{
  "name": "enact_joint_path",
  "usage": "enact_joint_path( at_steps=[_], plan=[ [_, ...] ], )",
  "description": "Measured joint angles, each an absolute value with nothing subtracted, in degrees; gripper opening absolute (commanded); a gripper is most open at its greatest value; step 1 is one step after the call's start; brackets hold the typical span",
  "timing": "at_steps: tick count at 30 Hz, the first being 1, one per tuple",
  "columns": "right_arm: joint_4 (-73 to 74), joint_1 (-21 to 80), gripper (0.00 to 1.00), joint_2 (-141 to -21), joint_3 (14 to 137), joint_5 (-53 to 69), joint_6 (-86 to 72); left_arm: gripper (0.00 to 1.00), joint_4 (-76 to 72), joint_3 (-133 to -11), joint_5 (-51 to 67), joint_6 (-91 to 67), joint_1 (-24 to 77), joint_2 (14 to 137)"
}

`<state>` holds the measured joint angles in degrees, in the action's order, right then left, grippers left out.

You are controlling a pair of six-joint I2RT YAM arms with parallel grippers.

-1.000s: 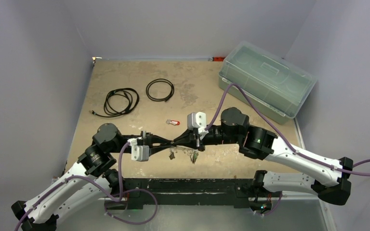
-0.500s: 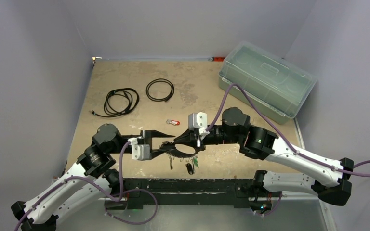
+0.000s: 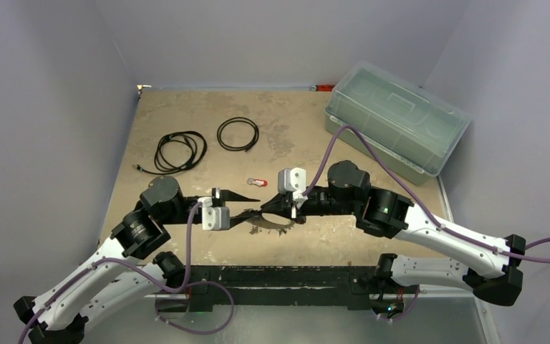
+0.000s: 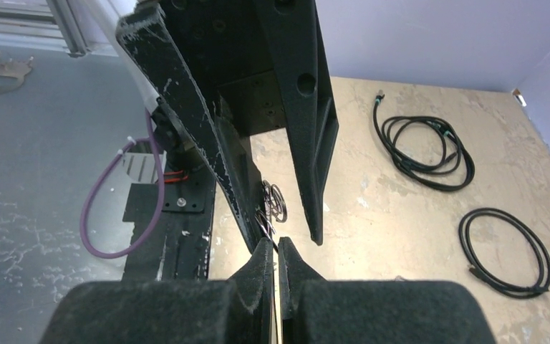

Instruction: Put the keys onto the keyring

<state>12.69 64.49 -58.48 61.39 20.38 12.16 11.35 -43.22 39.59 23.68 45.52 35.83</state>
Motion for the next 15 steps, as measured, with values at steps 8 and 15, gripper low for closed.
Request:
enact_joint_path(
  at_steps=[8, 15],
  plan=[
    [15.1, 64.5, 0.00, -59.0, 61.8, 17.9, 12.9, 0.20, 16.0, -46.3, 39.6, 24.4, 45.5, 38.1],
    [16.5, 64.5, 0.00, -59.6, 62.0, 15.7, 13.2, 0.00, 17.9, -47.0, 40.0, 24.6, 45.5, 40.1]
  ],
)
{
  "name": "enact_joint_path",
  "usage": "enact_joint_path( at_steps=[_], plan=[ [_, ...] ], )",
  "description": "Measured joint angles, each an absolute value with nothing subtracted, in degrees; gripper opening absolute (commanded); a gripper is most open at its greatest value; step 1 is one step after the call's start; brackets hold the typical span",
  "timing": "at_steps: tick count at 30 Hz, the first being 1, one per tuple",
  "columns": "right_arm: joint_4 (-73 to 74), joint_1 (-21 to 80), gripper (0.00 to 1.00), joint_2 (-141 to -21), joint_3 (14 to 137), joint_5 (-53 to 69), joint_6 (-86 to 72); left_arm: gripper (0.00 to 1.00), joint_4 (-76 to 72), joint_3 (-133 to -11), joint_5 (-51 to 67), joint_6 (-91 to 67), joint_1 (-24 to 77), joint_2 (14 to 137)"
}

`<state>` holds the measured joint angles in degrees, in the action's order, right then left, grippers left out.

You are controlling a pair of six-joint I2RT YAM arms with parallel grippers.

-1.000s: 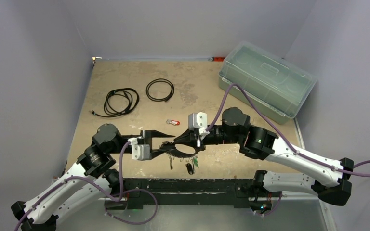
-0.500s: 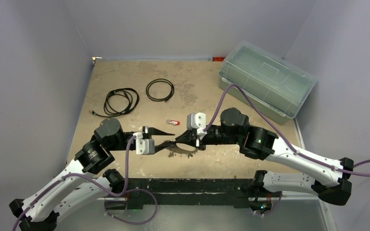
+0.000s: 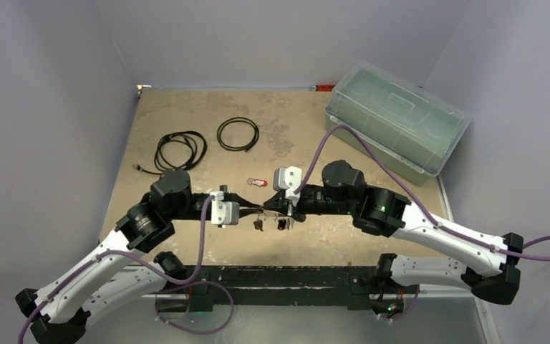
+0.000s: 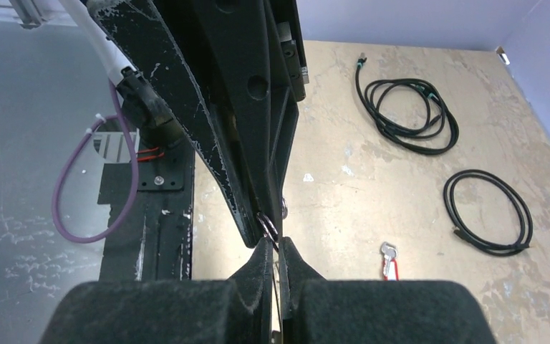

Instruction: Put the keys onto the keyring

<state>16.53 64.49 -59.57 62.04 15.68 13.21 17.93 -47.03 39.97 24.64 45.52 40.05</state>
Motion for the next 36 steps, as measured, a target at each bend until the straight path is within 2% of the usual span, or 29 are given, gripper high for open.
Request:
enact_joint_path(
  at_steps=[3, 7, 9, 18, 27, 31, 36],
  plan=[
    [16.8, 64.5, 0.03, -59.6, 62.0, 15.4, 13.2, 0.00, 17.9, -47.0, 40.1, 24.7, 45.5, 40.2],
    [16.0, 64.5, 0.43, -59.1, 62.0, 15.3, 12.8, 0.00, 15.3, -45.5, 40.0, 24.6, 45.5, 38.5],
    [14.5, 64.7, 0.49, -57.7, 61.4, 15.4, 13.1, 0.00, 13.7, -43.8, 39.6, 24.6, 45.5, 36.6],
    [9.5, 64.9, 0.44, -49.5, 58.6, 17.4, 12.4, 0.00, 4.5, -38.3, 40.1, 22.8, 45.5, 29.8],
    [9.2, 64.9, 0.55, -53.8, 58.6, 20.4, 12.4, 0.00, -3.5, -35.7, 41.6, 19.3, 45.5, 28.5],
    [9.5, 64.9, 0.51, -56.1, 58.6, 20.4, 12.4, 0.00, -4.5, -35.6, 42.0, 18.5, 45.5, 28.5],
    [9.4, 64.9, 0.40, -56.5, 58.6, 20.4, 12.5, 0.00, -5.7, -35.4, 42.3, 18.0, 45.5, 28.5]
  ],
)
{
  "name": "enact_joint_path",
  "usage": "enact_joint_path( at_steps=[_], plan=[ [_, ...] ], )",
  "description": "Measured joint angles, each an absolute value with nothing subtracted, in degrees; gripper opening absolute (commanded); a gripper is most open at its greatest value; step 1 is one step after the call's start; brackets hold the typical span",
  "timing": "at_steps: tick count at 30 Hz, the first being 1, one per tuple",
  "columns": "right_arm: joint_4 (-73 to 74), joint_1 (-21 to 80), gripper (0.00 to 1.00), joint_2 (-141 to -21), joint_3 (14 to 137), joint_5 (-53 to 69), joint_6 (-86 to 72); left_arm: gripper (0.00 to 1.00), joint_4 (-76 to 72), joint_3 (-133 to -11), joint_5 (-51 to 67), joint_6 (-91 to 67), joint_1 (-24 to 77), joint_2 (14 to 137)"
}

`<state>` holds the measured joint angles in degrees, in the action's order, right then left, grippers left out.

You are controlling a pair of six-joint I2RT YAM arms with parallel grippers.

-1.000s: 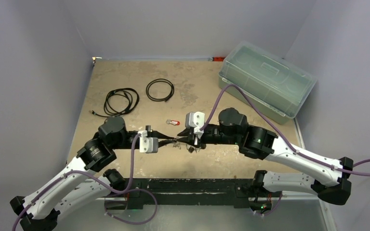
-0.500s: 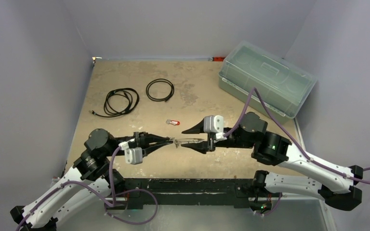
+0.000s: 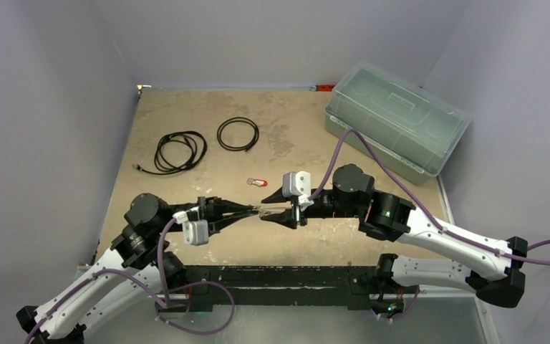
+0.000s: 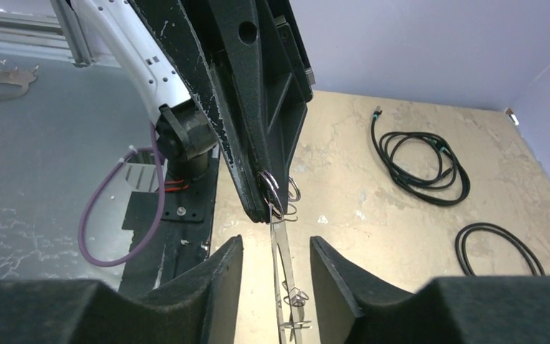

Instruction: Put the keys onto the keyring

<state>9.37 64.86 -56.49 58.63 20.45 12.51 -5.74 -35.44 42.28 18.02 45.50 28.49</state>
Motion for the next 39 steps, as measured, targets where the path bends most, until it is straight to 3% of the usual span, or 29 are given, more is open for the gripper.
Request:
enact_joint_path(
  at_steps=[20, 30, 39],
  plan=[
    [9.3, 64.9, 0.19, -57.7, 60.1, 20.6, 12.9, 0.00, -6.0, -34.9, 43.0, 17.5, 45.4, 28.9],
    [10.0, 64.8, 0.27, -57.7, 60.1, 20.6, 13.2, 0.00, -5.8, -34.9, 43.1, 17.5, 45.4, 29.6],
    [11.5, 64.8, 0.18, -57.7, 60.3, 20.6, 13.6, 0.00, -5.2, -34.9, 43.3, 17.6, 45.4, 30.2]
  ],
)
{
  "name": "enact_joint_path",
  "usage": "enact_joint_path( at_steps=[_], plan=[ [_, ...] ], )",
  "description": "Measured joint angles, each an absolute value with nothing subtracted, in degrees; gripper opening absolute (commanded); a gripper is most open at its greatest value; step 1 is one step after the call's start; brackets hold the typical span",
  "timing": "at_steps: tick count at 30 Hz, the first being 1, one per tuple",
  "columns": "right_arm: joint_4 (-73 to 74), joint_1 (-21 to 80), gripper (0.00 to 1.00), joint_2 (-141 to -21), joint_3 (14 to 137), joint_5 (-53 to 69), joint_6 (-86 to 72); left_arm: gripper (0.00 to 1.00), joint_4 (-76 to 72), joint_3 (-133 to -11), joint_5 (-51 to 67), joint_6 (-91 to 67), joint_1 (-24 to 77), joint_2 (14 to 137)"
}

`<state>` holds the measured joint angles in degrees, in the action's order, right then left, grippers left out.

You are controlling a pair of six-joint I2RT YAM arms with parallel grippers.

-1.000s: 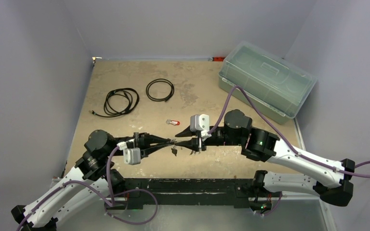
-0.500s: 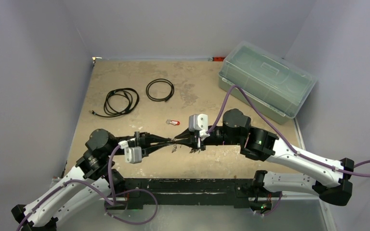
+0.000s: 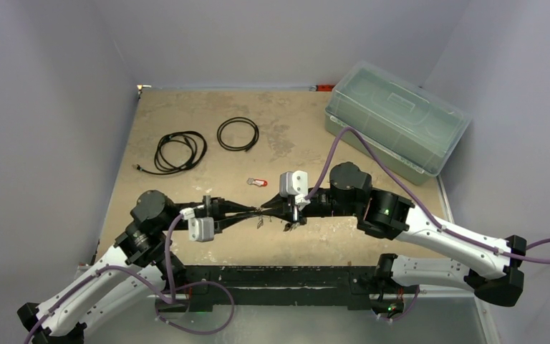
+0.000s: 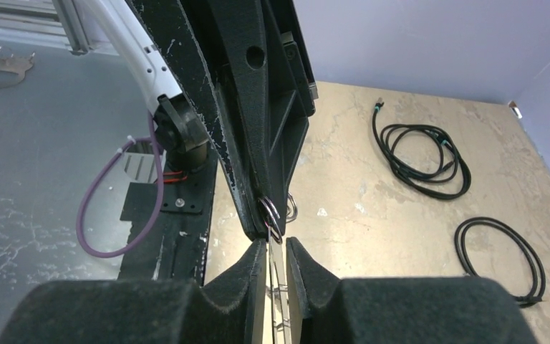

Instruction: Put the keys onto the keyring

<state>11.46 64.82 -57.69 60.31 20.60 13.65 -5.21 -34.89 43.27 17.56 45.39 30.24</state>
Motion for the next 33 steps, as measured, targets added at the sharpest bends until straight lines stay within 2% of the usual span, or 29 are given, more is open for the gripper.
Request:
enact_joint_path(
  at_steps=[7, 12, 16, 20, 21, 24, 26, 29, 33],
  plan=[
    [13.3, 64.8, 0.19, -58.0, 60.7, 20.6, 13.8, 0.00, -4.5, -34.9, 43.3, 17.6, 45.4, 31.0],
    [14.7, 64.8, 0.14, -58.6, 61.2, 20.6, 14.0, 0.00, -3.7, -34.9, 43.3, 17.6, 45.4, 31.4],
    [15.7, 64.7, 0.00, -58.8, 61.2, 20.7, 14.1, 0.00, -2.9, -34.9, 43.4, 17.6, 45.4, 31.9],
    [16.3, 64.5, 0.00, -58.8, 61.2, 20.6, 14.1, 0.00, -2.4, -34.9, 43.3, 17.8, 45.4, 32.3],
    [16.3, 64.5, 0.00, -58.8, 61.2, 20.6, 14.1, 0.05, -2.4, -34.9, 43.3, 17.8, 45.4, 32.3],
    [16.1, 64.5, 0.00, -58.5, 61.1, 20.3, 14.1, 0.33, -2.5, -34.9, 42.9, 18.2, 45.4, 32.3],
    [15.4, 64.6, 0.00, -58.0, 60.8, 20.3, 14.0, 0.44, -2.4, -34.9, 42.1, 18.7, 45.5, 32.3],
    [14.4, 64.9, 0.00, -56.9, 60.4, 20.4, 14.0, 0.49, -1.5, -34.9, 40.2, 19.0, 45.4, 32.1],
    [13.3, 64.9, 0.00, -55.9, 60.4, 20.2, 14.0, 0.52, -0.4, -34.9, 38.7, 19.1, 45.4, 30.8]
  ],
)
